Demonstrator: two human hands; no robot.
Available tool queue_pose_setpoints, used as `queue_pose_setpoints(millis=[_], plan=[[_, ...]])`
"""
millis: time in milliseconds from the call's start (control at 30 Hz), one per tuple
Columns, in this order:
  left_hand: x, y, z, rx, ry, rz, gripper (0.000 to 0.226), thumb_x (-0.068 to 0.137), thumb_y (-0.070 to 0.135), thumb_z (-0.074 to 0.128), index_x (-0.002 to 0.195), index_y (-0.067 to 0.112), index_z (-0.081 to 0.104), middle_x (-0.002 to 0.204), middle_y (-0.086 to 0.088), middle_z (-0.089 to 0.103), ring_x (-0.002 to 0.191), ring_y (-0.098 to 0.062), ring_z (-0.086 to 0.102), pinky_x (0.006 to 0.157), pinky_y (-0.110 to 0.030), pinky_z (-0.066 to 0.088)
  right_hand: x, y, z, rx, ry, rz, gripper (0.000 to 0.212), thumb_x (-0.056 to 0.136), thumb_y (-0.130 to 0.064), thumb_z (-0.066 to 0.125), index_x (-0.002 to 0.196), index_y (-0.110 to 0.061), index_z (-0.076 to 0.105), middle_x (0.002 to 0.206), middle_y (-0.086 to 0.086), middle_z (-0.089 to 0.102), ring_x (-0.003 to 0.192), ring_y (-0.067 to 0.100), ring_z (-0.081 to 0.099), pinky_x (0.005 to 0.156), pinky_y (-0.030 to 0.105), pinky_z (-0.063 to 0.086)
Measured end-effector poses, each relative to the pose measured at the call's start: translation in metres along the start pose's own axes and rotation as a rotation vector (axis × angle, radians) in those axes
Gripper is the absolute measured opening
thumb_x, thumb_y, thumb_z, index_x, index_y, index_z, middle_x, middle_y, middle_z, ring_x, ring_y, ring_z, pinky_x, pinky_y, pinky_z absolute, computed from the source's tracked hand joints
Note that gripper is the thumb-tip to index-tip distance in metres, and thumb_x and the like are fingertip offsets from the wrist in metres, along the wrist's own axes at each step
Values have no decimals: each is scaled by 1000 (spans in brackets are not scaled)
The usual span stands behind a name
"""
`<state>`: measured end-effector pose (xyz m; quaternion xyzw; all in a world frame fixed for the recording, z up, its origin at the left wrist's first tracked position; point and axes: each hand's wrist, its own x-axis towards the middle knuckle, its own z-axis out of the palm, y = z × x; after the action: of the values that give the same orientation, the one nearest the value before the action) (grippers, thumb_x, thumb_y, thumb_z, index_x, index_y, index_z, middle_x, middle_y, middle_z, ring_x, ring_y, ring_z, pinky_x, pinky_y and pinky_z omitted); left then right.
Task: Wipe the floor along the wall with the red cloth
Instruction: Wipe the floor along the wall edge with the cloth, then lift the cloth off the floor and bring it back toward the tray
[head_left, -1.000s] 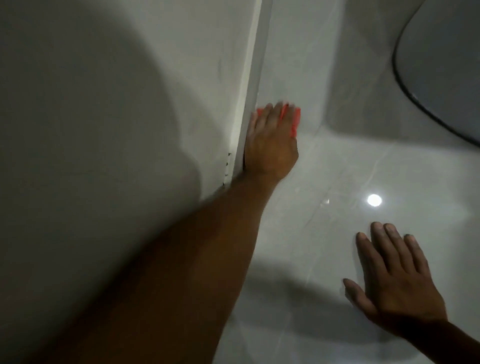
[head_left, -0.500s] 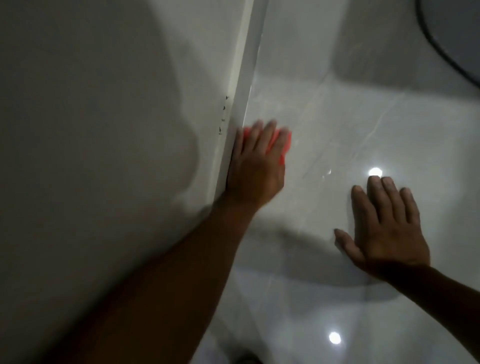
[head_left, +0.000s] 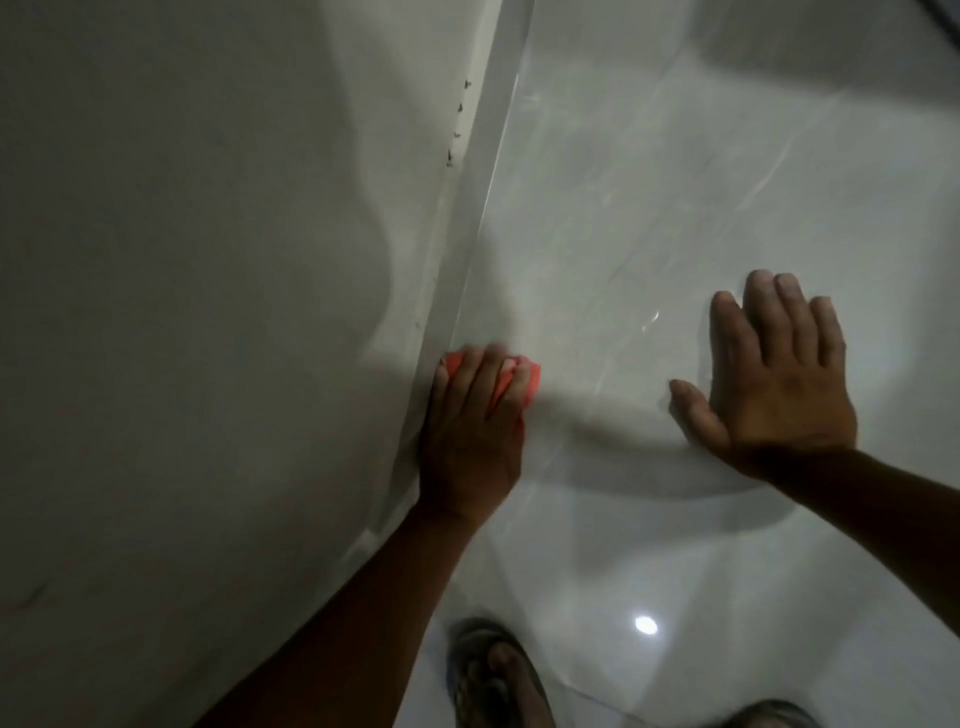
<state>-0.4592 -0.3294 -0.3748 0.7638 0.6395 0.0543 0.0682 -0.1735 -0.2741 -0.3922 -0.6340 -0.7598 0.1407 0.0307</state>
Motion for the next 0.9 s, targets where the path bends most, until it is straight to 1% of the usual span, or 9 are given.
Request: queue_pose_setpoints(millis=[233,333,400,467,567,667,733,800,900], plan=[[6,9,9,-108,61,-142,40,93,0,61,131,11,65,140,-16,62,135,-35,53,118,-58,34,1,1,-4,46,-42,-18,91,85,-64,43,157,-10,26,166,24,18,156,38,10,127,50,0],[15,22,-10,-144,-11,-185,48,85,1,53,132,8,63,141,-17,61,136,-38,52,119,-60,33,0,-3,-12,43,-121,-8,87,91,-63,38,158,-10,23,167,25,16,156,41,8,126,54,0],[26,37,-35,-191,-87,-203,60,78,-7,57,136,7,60,147,-18,56,141,-38,46,123,-57,23,-1,-13,-39,35,-206,18,83,94,-58,35,157,-5,23,166,27,18,154,45,13,125,59,5],[40,63,-75,-256,-168,-176,69,78,-11,58,143,10,54,155,-15,47,148,-37,36,126,-55,15,-7,-25,-79,7,-217,9,78,94,-48,35,155,-1,27,164,28,23,152,47,18,124,61,9],[68,119,-159,-318,-203,-73,68,86,-8,57,150,15,46,162,-11,38,154,-32,25,128,-54,13,-16,-36,-177,-37,-185,-37,70,94,-34,36,155,0,27,164,25,24,154,42,19,125,56,8],[117,182,-256,-358,-108,-3,57,87,-2,52,142,13,55,154,-16,49,146,-37,38,124,-58,24,-13,-33,-304,-80,-119,20,68,96,-29,30,158,-4,19,167,22,18,156,38,12,127,54,3],[157,227,-311,-360,-44,40,57,87,-2,55,142,14,56,152,-15,51,145,-37,40,124,-57,24,-1,-21,-378,-94,-49,72,67,97,-26,32,159,-5,16,168,21,15,157,37,8,127,55,0],[201,274,-358,-359,-32,126,63,91,-1,60,150,18,47,159,-10,42,151,-32,30,128,-52,16,13,-1,-438,-100,20,107,68,96,-23,29,160,-6,13,169,19,11,157,36,2,127,53,-4],[263,334,-382,-338,-5,209,61,101,17,60,156,20,35,167,-6,29,157,-28,15,130,-49,10,35,42,-484,-169,48,174,67,101,-34,20,160,-9,0,170,16,-1,157,33,-7,127,51,-7]])
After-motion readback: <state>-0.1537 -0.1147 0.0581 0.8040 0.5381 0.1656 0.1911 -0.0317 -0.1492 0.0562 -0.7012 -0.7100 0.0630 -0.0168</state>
